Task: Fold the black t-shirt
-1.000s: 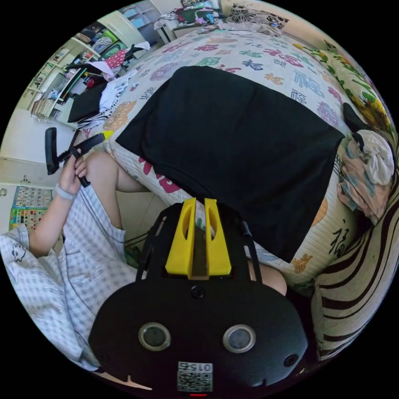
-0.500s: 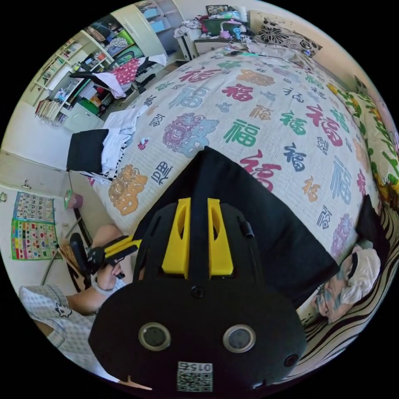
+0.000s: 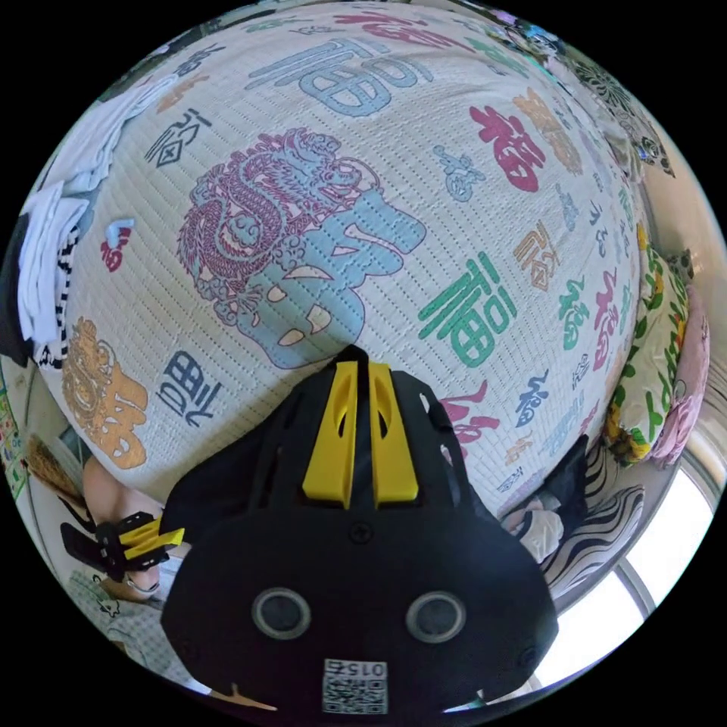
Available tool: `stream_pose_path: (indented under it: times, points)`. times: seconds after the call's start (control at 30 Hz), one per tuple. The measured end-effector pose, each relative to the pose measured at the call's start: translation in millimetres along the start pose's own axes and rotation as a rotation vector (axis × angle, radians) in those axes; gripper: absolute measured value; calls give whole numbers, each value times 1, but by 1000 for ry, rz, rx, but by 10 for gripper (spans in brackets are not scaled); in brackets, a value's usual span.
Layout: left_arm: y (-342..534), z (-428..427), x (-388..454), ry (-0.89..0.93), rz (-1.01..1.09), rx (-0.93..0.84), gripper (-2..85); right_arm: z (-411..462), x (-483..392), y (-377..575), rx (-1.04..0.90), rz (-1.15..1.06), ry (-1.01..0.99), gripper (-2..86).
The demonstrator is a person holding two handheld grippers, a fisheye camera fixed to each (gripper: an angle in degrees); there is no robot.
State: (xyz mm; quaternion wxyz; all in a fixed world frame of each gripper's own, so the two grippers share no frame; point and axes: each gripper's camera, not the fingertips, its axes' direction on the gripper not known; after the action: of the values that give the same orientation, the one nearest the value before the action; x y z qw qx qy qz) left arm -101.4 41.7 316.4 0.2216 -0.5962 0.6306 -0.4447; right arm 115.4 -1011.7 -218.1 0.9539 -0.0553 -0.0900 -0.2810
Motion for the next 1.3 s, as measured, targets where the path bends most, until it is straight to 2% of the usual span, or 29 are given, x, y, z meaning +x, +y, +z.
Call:
stream_pose_path:
  times: [0.2, 0.37, 0.5, 0.57, 0.77, 0.9, 1.1, 1.17, 1.3]
  points:
    - [6, -25, 7, 93, 49, 69, 0, -31, 17, 8, 112, -23, -63, 8]
    - [15, -66, 18, -45, 133, 194, 0, -78, 50, 37, 368, -47, -422, 5]
    - [28, -68, 50, -33, 270, 166, 1, -88, 74, 71, 433, -125, -445, 5]
    - [36, -55, 76, -36, 357, 139, 2, -86, 114, 110, 501, -120, -523, 5]
    - [68, 26, 172, 7, 633, 0, 3, -33, 245, 225, 557, 5, -659, 6]
    - [90, 117, 230, 104, 783, -184, 3, 27, 315, 285, 520, 119, -662, 6]
    - [133, 264, 288, 2, 974, -428, 5, 142, 404, 342, 481, 305, -803, 7]
    - [141, 293, 298, -27, 995, -459, 5, 170, 425, 356, 534, 333, -901, 8]
    - [148, 332, 321, -28, 1034, -477, 9, 191, 447, 376, 567, 321, -917, 11]
